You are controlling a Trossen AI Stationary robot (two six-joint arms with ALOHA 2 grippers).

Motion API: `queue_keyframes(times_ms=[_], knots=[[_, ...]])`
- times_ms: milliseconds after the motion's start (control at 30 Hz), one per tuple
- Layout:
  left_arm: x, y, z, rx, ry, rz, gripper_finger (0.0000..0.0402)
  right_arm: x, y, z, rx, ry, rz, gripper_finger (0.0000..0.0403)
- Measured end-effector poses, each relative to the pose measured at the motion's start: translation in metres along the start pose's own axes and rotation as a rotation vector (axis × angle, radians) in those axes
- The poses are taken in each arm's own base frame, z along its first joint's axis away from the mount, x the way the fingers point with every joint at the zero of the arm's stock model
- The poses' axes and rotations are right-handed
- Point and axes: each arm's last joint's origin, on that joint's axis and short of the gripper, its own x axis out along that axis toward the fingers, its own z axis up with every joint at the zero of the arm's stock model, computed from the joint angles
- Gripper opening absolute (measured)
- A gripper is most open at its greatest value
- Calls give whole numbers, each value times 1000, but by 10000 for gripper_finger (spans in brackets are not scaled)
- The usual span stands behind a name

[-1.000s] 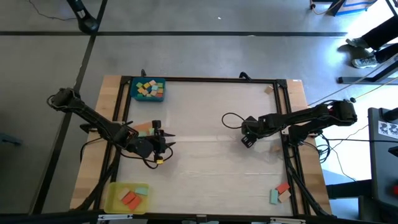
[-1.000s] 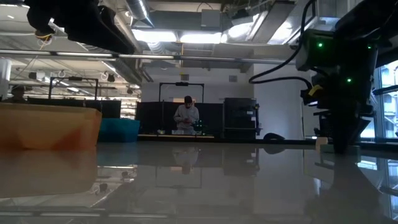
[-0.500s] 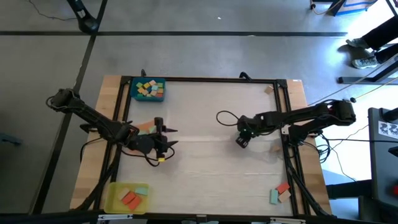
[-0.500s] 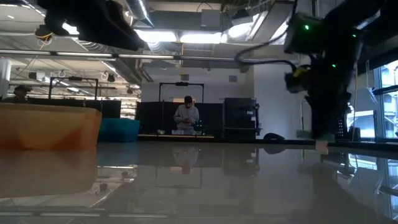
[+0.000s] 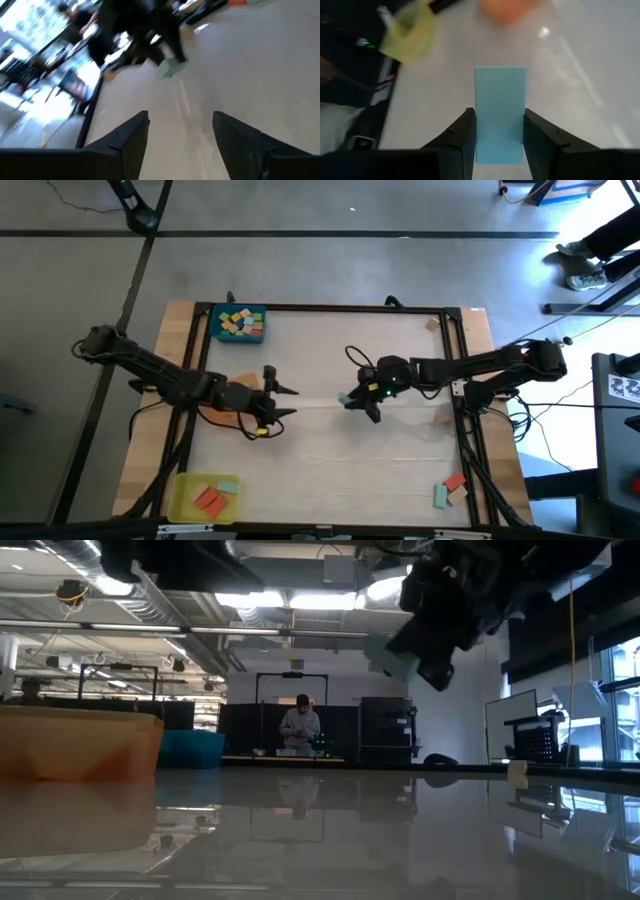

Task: Sort blocks by size
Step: Put the light blue rectangular block into the yellow bin

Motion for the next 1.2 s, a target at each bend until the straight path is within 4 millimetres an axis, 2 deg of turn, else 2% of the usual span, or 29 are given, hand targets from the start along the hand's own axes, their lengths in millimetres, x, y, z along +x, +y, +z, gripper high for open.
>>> queue_keyframes(times_ms=[267,667,933,1200], knots=[[36,2,-8,119,-71,-114,191,18,0,4,-68,-61,136,130],[84,14,-9,104,-127,-164,186,41,1,5,-112,-142,285,131],[103,9,-11,176,-155,-198,186,45,-2,3,-130,-140,279,131],[112,5,-10,202,-194,-265,181,45,-2,4,-145,-149,284,131]])
